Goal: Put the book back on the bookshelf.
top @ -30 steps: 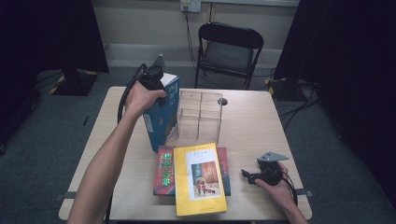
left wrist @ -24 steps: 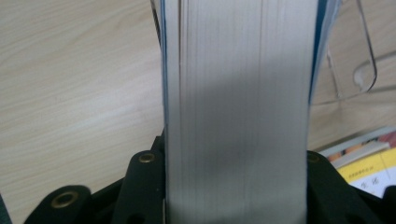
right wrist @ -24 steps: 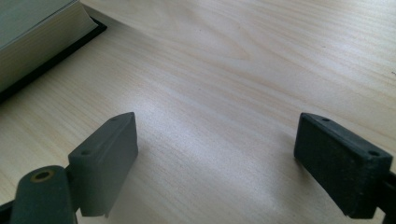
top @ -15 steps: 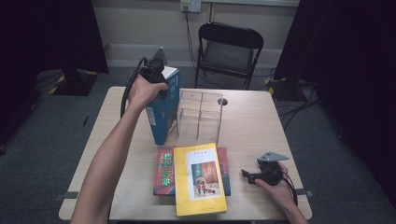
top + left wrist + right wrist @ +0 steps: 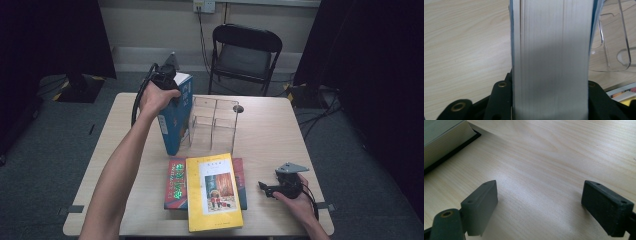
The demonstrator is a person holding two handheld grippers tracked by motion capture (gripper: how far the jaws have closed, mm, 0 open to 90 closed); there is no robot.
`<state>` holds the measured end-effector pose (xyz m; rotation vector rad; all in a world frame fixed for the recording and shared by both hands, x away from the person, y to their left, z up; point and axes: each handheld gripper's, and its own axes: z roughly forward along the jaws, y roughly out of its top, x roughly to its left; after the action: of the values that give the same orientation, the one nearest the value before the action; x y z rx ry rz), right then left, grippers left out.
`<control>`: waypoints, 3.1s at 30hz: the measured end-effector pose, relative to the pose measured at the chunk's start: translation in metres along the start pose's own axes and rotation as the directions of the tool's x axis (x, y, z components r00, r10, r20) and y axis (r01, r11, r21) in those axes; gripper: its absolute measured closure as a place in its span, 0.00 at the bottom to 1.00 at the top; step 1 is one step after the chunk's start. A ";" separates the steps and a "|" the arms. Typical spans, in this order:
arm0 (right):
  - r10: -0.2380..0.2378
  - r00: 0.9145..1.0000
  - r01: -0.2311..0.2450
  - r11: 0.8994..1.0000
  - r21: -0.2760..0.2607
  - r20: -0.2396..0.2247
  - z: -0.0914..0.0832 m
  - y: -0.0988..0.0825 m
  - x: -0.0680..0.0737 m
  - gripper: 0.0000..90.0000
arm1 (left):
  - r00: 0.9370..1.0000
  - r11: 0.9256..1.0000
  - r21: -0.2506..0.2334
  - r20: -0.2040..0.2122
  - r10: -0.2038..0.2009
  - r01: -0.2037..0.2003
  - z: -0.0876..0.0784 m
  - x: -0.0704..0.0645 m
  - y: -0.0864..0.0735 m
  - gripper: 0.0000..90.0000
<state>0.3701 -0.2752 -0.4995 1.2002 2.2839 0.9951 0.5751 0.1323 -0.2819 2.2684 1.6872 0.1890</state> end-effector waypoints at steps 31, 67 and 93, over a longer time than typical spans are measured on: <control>-0.003 1.000 0.003 1.000 -0.001 0.000 0.000 0.000 0.000 0.15 | 0.997 0.972 -0.232 0.055 0.058 -0.043 -0.025 0.024 -0.037 0.49; -0.001 1.000 0.001 1.000 0.000 0.002 0.000 0.000 0.000 0.15 | 0.969 0.804 -0.592 0.160 0.189 -0.059 0.050 0.034 -0.157 0.59; 0.029 0.999 -0.029 1.000 -0.011 -0.024 -0.008 0.008 0.000 0.22 | 0.964 0.808 -0.586 0.175 0.202 -0.064 0.054 0.036 -0.210 0.57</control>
<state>0.3691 -0.2754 -0.4884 1.2264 2.2821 1.0361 0.4097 0.2121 -0.4028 1.8557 1.1442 0.3953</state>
